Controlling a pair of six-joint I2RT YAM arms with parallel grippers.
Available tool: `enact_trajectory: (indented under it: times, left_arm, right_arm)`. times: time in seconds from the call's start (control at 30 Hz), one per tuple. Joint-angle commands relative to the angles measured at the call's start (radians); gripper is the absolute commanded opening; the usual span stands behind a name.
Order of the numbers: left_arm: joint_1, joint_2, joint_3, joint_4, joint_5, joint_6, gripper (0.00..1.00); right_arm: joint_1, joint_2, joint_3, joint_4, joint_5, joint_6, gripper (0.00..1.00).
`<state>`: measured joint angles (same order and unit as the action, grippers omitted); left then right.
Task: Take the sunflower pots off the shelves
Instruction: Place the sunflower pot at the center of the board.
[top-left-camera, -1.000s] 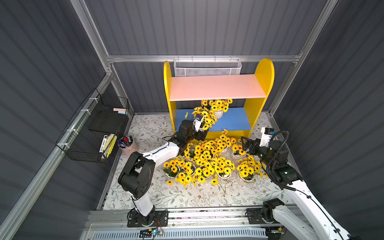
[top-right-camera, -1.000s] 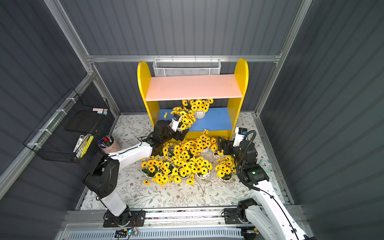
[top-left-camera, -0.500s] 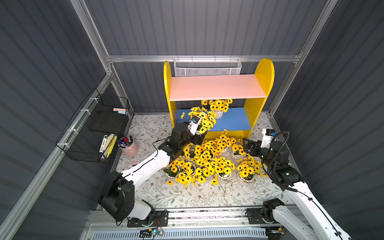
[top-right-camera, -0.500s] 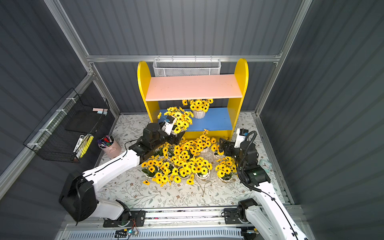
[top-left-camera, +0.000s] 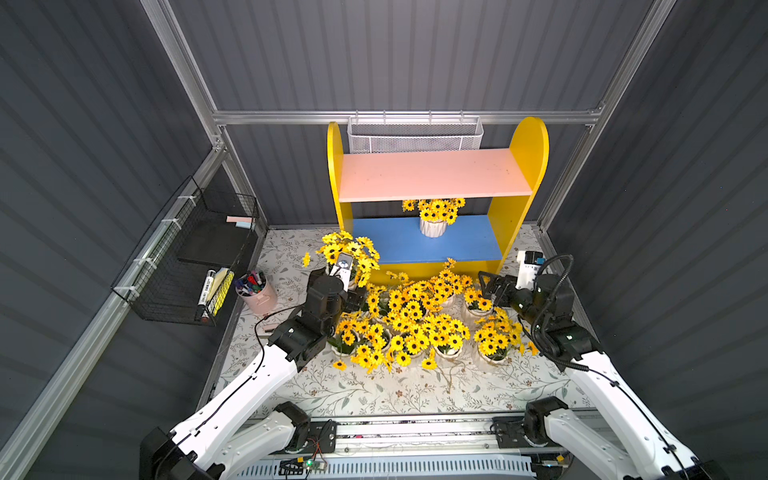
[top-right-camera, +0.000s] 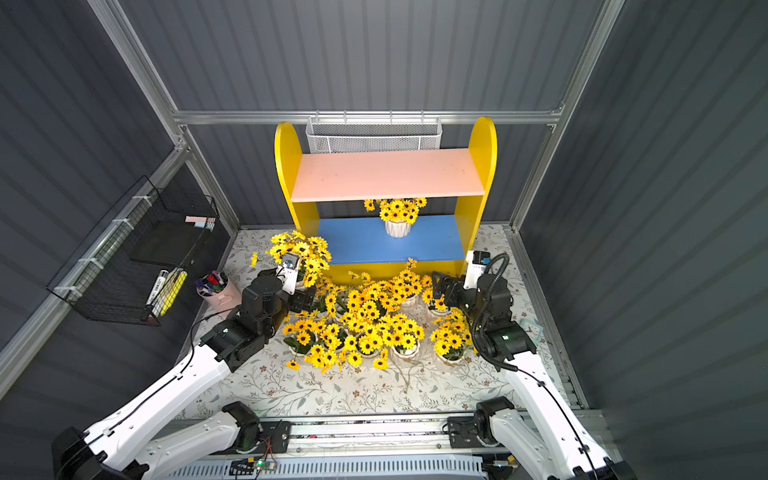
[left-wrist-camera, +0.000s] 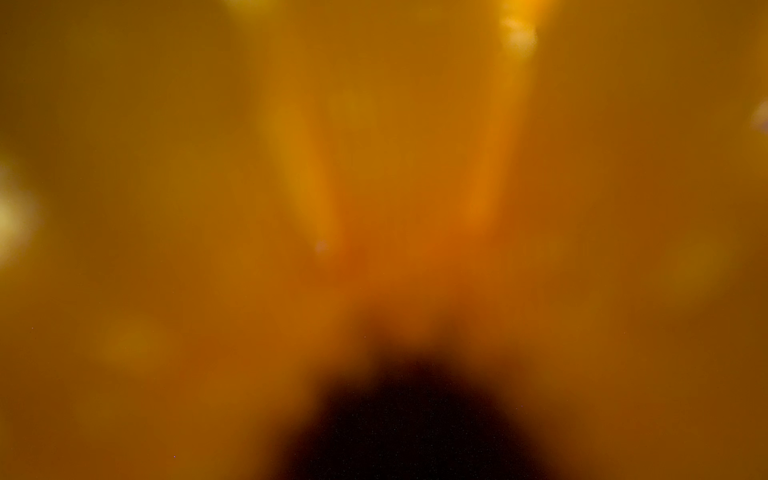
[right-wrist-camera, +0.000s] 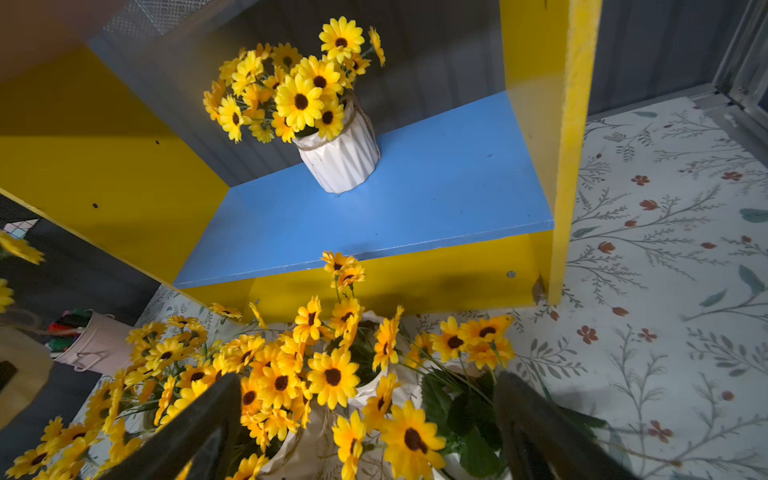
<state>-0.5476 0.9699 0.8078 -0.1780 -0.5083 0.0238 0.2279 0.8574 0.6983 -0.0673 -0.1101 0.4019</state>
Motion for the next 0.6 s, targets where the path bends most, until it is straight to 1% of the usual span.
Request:
enact_trajectory:
  times: [0.0, 0.07, 0.1, 0.17, 0.27, 0.3, 0.33, 0.37, 0.43, 0.5, 0.57]
  left_arm:
    - [0.078, -0.041, -0.032, -0.039, -0.157, -0.081, 0.00]
    - [0.166, -0.055, -0.062, -0.046, -0.093, -0.163, 0.00]
    - [0.188, -0.052, -0.070, -0.041, -0.082, -0.166, 0.00]
    - [0.210, -0.047, -0.079, -0.015, -0.107, -0.155, 0.00]
    - [0.266, 0.005, -0.096, 0.030, -0.036, -0.193, 0.00]
    - [0.281, 0.030, -0.096, 0.035, -0.032, -0.201, 0.00]
    - [0.293, 0.044, -0.108, 0.061, -0.010, -0.198, 0.00]
    - [0.303, 0.052, -0.139, 0.125, 0.008, -0.194, 0.00]
    - [0.329, 0.066, -0.177, 0.193, 0.007, -0.203, 0.00]
    - [0.369, 0.083, -0.218, 0.283, 0.056, -0.211, 0.00]
    - [0.385, 0.109, -0.252, 0.370, 0.074, -0.210, 0.00]
  right_arm:
    - [-0.002, 0.001, 0.039, 0.029, -0.047, 0.001, 0.96]
    - [-0.002, 0.000, 0.043, 0.024, -0.057, -0.002, 0.96]
    - [-0.003, 0.001, 0.044, 0.024, -0.056, -0.002, 0.96]
    - [-0.003, 0.004, 0.040, 0.032, -0.067, 0.001, 0.96]
    - [-0.003, 0.020, 0.035, 0.045, -0.080, 0.007, 0.96]
    - [-0.002, 0.024, 0.033, 0.052, -0.082, 0.008, 0.96]
    - [-0.002, 0.027, 0.031, 0.053, -0.083, 0.006, 0.96]
    - [-0.002, 0.028, 0.031, 0.054, -0.083, 0.003, 0.95]
    - [-0.002, 0.025, 0.024, 0.054, -0.082, -0.003, 0.95]
    - [-0.002, 0.025, 0.020, 0.052, -0.080, -0.007, 0.95]
    - [-0.003, 0.026, 0.018, 0.050, -0.083, -0.010, 0.96]
